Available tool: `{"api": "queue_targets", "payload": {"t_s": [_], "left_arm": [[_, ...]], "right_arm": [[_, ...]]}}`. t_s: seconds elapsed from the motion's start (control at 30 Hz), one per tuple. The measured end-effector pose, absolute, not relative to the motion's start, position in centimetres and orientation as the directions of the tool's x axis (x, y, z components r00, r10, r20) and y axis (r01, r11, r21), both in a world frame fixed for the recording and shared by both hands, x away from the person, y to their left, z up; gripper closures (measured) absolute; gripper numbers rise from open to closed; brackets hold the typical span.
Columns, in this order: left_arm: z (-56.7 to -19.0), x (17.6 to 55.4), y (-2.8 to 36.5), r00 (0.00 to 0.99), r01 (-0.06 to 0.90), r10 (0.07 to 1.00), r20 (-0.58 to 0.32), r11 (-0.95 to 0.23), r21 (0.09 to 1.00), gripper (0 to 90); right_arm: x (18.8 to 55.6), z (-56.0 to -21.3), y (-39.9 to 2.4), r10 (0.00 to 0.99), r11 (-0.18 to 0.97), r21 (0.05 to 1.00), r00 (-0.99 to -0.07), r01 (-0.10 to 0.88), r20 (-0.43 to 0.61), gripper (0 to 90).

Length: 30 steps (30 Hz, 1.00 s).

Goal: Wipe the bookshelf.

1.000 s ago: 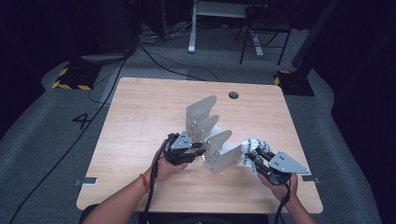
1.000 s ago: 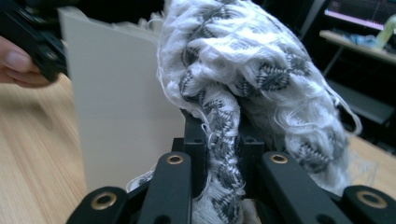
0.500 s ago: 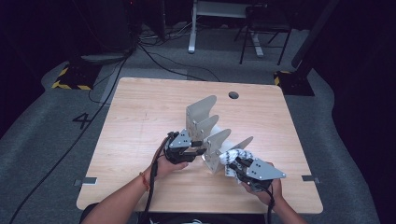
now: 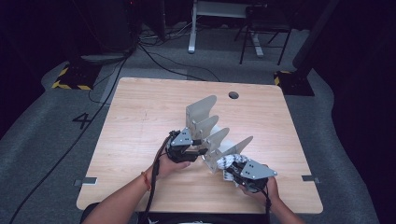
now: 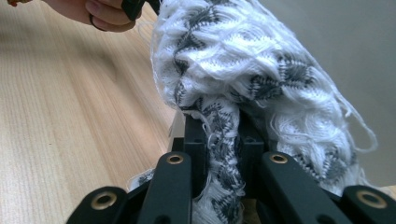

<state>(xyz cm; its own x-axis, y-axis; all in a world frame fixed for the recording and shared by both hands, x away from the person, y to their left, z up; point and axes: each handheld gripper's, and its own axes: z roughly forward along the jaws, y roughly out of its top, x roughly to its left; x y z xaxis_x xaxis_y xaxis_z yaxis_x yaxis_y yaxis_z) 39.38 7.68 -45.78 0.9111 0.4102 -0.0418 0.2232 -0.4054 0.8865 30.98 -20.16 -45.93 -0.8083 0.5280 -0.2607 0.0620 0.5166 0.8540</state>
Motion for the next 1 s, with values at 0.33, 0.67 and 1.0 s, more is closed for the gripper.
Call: {"api": "queue_targets", "payload": {"t_s": [0.33,0.67,1.0], "left_arm": [[-45.6,39.1,7.7,0.926,0.201,0.375,-0.030,-0.426,0.882,63.4],[-45.5,38.5,7.4,0.938,0.184,0.345,-0.021,-0.445,0.877,66.5],[-45.5,38.3,7.8,0.942,0.188,0.333,-0.034,-0.440,0.878,67.9]], "right_arm": [[30.9,-45.9,-20.4,0.538,0.516,0.855,-0.796,0.052,-0.276,79.5],[30.6,-41.8,-22.4,0.624,0.396,0.917,-0.723,-0.035,-0.297,79.3],[30.1,-43.9,-20.7,0.527,0.474,0.880,-0.795,-0.018,-0.300,79.2]]}}
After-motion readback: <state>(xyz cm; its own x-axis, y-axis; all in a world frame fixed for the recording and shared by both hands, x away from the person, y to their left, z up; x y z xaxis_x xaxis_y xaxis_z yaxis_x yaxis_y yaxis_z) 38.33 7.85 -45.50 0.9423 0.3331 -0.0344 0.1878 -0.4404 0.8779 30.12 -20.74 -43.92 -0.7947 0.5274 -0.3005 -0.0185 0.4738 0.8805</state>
